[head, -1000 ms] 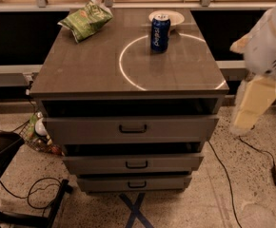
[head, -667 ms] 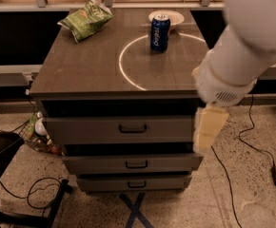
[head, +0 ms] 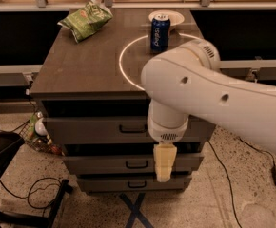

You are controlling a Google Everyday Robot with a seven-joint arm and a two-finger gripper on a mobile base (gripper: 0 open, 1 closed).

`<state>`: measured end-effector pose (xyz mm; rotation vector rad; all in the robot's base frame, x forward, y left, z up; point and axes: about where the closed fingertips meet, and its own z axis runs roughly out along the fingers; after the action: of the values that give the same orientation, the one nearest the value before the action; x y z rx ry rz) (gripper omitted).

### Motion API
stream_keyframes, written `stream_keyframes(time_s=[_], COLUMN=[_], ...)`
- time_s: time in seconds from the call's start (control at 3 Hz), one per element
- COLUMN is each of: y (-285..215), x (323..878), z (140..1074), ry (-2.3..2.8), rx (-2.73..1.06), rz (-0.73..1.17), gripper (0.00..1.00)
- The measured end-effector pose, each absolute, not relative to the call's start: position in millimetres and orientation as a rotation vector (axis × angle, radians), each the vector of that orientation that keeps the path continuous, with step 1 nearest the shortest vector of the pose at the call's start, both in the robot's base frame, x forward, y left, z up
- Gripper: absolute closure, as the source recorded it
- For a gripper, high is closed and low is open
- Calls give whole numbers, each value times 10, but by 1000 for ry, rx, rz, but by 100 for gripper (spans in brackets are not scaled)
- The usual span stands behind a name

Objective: Open top drawer

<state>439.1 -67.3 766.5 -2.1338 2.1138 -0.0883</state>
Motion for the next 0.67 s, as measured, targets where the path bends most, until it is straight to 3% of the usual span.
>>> stream_keyframes(time_s=[0.67], y=[-263], x=[4403], z=[7046], ry=[2081], rx=[-2274], rz=[-58], gripper=[0])
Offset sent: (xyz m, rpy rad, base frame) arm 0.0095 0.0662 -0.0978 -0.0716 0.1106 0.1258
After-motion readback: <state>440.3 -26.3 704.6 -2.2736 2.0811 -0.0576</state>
